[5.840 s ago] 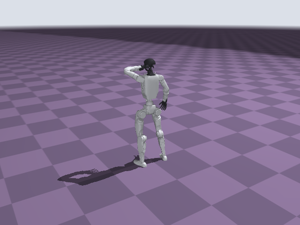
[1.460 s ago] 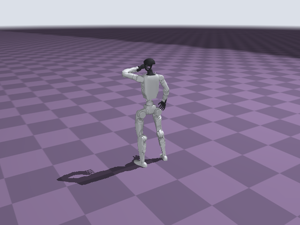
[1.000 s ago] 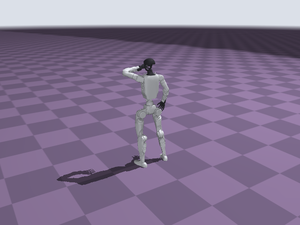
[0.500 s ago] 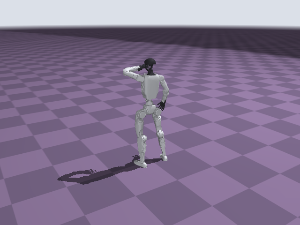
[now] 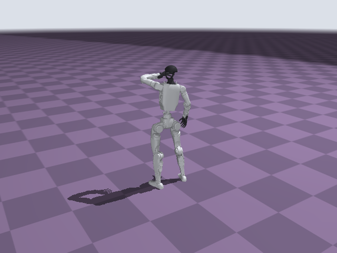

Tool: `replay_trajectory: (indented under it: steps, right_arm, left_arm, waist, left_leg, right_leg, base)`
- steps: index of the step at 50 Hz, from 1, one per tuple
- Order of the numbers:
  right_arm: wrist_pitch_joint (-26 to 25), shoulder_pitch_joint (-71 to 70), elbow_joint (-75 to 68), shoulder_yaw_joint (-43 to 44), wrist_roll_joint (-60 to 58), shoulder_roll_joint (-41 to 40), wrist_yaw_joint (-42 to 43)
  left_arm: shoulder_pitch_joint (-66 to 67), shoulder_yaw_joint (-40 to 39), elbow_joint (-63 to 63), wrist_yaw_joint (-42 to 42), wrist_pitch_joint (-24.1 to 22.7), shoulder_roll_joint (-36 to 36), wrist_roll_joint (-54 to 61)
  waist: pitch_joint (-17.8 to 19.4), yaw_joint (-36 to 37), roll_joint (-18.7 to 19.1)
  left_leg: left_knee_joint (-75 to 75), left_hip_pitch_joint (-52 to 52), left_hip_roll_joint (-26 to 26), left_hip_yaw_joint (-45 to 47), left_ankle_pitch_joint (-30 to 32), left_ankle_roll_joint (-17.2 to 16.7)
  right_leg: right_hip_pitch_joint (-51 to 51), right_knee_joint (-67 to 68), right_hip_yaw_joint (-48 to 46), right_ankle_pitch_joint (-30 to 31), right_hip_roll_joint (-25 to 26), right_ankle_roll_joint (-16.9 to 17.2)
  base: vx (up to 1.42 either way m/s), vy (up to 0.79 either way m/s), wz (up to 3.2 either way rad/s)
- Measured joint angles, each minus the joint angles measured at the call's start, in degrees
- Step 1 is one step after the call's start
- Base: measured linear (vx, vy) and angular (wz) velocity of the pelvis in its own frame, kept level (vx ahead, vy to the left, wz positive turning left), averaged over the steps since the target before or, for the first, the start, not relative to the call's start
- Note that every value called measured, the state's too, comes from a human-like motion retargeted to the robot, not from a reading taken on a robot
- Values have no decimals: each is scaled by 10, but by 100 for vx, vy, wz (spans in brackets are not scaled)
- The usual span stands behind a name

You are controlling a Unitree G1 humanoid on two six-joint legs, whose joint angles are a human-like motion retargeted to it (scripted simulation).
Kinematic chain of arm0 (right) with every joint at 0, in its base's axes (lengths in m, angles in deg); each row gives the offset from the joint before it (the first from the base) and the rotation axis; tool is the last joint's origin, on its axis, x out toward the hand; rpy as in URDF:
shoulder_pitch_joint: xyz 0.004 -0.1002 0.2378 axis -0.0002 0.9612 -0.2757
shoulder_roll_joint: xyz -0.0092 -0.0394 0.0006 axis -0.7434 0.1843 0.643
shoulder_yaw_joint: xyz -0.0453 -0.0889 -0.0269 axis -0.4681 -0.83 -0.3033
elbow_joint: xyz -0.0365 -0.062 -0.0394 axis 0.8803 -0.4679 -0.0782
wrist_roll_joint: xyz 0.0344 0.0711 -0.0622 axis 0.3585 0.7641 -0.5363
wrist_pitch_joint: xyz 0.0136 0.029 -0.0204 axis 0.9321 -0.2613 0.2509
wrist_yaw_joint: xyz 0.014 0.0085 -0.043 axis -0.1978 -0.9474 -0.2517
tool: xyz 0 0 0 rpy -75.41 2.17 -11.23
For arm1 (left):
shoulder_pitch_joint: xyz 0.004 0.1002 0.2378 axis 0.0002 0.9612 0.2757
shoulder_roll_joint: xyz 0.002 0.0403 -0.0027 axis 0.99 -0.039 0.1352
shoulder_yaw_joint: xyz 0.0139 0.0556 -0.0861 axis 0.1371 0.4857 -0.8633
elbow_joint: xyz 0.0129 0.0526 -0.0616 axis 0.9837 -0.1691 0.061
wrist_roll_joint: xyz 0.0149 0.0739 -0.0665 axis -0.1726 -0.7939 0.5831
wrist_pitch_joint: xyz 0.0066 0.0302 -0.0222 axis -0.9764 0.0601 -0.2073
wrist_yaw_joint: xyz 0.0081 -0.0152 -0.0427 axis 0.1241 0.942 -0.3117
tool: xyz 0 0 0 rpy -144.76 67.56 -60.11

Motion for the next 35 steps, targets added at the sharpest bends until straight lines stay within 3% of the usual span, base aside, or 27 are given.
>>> replay_trajectory:
  steps: [3, 7, 18, 22, 30, 35]
  right_arm:
    - [-1, 9, 5, 16, -6, 2, -2]
    - [-4, 20, 1, 27, -3, 3, -4]
    - [-8, 8, -33, -10, 18, -4, -14]
    - [-6, -3, -18, -7, 13, -1, -15]
    - [0, -4, 30, 26, 3, 6, -7]
    - [-3, -1, 22, 22, 8, 3, -4]
  left_arm:
    - [43, -30, 19, -7, -5, 34, 8]
    - [52, -45, 20, -15, -1, 26, 6]
    - [-66, -2, -60, -4, 24, -145, -35]
    - [-43, -16, -47, -9, 19, -126, -29]
    - [49, -50, 7, -28, 2, -21, 4]
    - [27, -35, -4, -34, 8, -47, 0]
  waist:
    - [1, 0, 6]
    - [0, -2, 11]
    - [0, -9, -1]
    - [-1, -10, -3]
    - [-3, -8, 0]
    - [-4, -8, -2]
  left_leg:
    - [0, 0, 2, 2, 0, -1]
    - [0, -1, 3, -4, 1, -2]
    - [0, -2, 0, -25, 3, -4]
    - [0, 1, 0, -15, 1, -3]
    - [-1, 5, 1, 6, -3, 0]
    - [-1, 5, 0, 1, -3, 0]
  right_leg:
    - [-1, 1, 1, 0, 2, 1]
    - [2, 1, -5, -2, 2, 0]
    - [15, 0, -26, -6, -1, -4]
    - [11, 0, -15, -5, 0, -4]
    - [1, 2, 5, 0, 1, 1]
    - [3, 2, 1, 0, -1, 3]
  base:
    - [0, 0, 0]
    - [0, 0, 5]
    - [0, 0, 15]
    - [0, 1, -18]
    - [0, 1, -20]
    - [0, 0, 0]
